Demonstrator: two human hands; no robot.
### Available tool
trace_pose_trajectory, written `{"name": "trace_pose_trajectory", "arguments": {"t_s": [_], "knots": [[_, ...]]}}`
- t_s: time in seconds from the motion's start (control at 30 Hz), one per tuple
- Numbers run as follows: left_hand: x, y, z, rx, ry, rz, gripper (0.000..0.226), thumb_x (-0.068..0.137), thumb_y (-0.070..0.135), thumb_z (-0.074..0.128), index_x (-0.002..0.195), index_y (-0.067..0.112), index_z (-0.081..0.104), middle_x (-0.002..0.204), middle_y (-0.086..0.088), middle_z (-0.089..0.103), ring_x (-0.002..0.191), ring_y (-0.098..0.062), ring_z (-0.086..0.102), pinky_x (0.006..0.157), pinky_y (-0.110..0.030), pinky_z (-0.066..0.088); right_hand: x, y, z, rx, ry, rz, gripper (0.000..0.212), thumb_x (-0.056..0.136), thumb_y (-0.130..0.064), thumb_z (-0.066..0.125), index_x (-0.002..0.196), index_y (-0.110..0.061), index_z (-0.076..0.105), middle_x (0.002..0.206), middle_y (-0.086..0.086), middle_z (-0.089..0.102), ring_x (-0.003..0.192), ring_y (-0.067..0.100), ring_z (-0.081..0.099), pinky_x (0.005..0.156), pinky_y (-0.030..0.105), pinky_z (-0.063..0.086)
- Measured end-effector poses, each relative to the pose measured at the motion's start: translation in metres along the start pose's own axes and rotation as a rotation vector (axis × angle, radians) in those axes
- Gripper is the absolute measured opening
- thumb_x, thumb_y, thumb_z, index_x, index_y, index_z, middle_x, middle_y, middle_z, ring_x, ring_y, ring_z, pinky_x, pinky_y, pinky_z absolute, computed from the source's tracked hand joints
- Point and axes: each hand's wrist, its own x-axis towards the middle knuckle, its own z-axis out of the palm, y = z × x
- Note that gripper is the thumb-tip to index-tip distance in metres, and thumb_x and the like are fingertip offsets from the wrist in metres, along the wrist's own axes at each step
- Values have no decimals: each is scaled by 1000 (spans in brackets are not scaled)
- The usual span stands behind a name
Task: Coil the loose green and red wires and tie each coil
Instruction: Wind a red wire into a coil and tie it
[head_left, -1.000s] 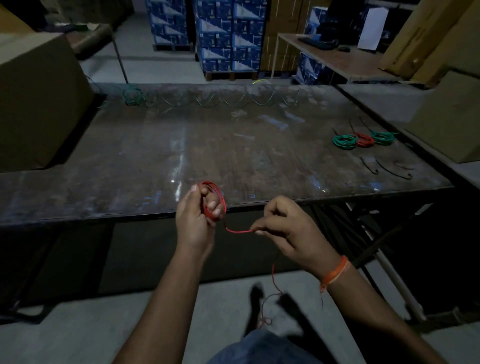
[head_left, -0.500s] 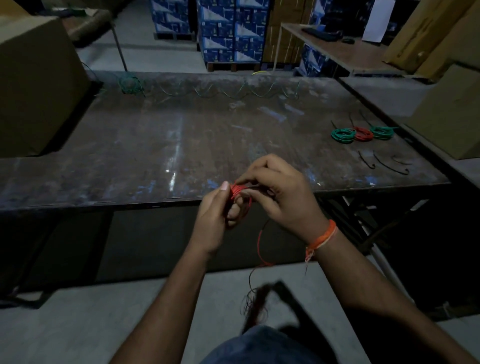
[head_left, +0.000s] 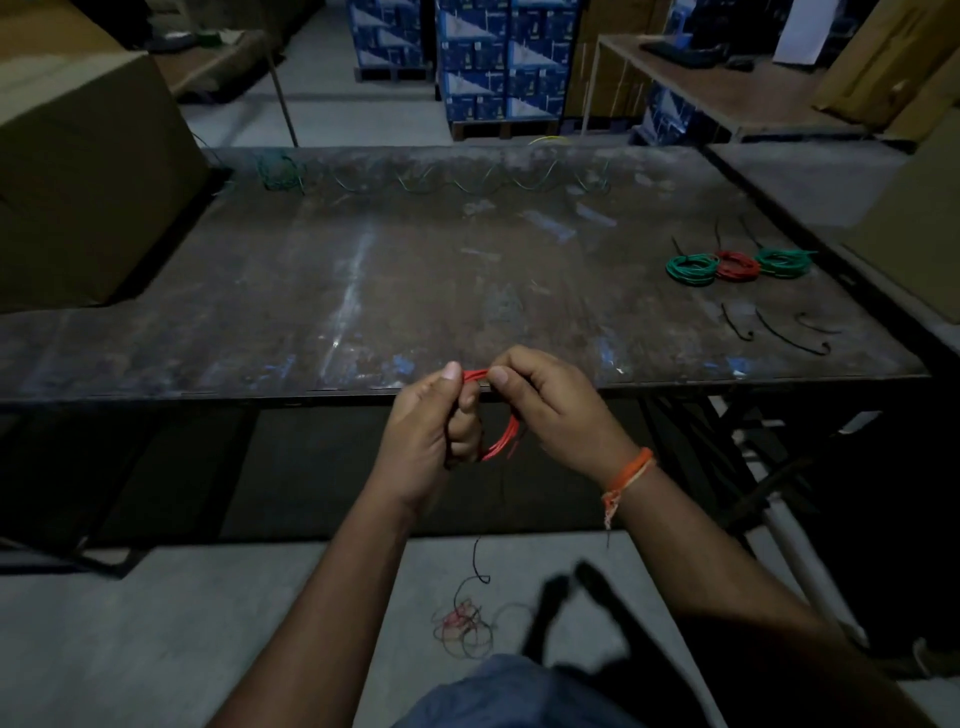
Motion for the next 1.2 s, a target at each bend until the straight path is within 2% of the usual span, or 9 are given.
{"name": "trace_pose_trajectory", "arguments": {"t_s": [0.17, 0.3, 0.43, 0.53, 0.6, 0.7, 0.87, 1.1, 1.2], "knots": [[-2, -17, 23, -138, 53, 14, 38, 106, 35, 37, 74, 18, 48, 50, 10, 24, 41, -6, 15, 43, -23, 12, -36, 33, -10, 320, -69, 203, 27, 106, -29, 49, 102, -6, 64, 79, -1, 61, 68, 11, 59, 67, 33, 49], [-9, -29, 32, -258, 156, -15, 39, 108, 33, 32, 76, 16, 45, 51, 10, 18, 43, -7, 8, 40, -20, 9, -62, 62, -15, 479, -127, 266, 12, 99, -14, 61, 110, -8, 63, 87, -1, 60, 76, 11, 61, 74, 29, 53], [-14, -31, 36, -459, 261, -30, 37, 107, 34, 31, 76, 19, 43, 49, 12, 16, 44, -7, 4, 36, -18, 11, -79, 75, -14, 463, -171, 301, 18, 94, -1, 65, 108, -11, 63, 85, 1, 56, 73, 11, 61, 72, 24, 53], [-15, -22, 29, -565, 326, 32, 37, 107, 34, 30, 75, 21, 43, 49, 10, 14, 44, -8, 5, 35, -17, 14, -93, 90, -16, 365, -223, 326, 19, 92, -3, 68, 104, -18, 66, 81, -6, 58, 70, 8, 59, 70, 28, 54], [-16, -17, 21, -570, 363, 88, 36, 107, 34, 30, 76, 22, 43, 46, 10, 23, 44, -8, 6, 35, -17, 15, -100, 99, -20, 268, -166, 311, 19, 90, -6, 71, 97, -24, 69, 81, -11, 62, 73, 5, 59, 73, 29, 53], [-16, -18, 16, -513, 422, 145, 35, 109, 34, 30, 79, 22, 44, 47, 11, 26, 38, -4, 15, 36, -17, 15, -102, 98, -29, 120, -31, 182, 16, 89, -8, 73, 94, -23, 74, 88, -9, 68, 85, 7, 66, 77, 31, 55], [-8, -29, 21, -193, 529, 187, 34, 110, 30, 31, 83, 19, 49, 52, 10, 32, 41, -3, 27, 40, -19, 20, -87, 66, -37, 20, -41, -136, 8, 92, -13, 73, 99, -15, 77, 89, -4, 62, 82, 11, 62, 69, 29, 51], [-3, -35, 43, 200, 438, 236, 35, 111, 23, 31, 87, 5, 49, 58, -2, 55, 50, -15, 51, 49, -25, 46, -57, 21, -41, -11, -3, -324, 18, 94, -23, 71, 108, -14, 79, 86, 1, 58, 76, 15, 58, 66, 33, 49], [-3, -35, 45, 321, 396, 228, 40, 111, 23, 35, 88, -6, 51, 56, 0, 56, 49, -11, 51, 47, -23, 45, -44, 13, -43, -25, 1, -355, 18, 93, -21, 73, 107, -11, 78, 87, 3, 61, 76, 17, 59, 67, 36, 50]]}}
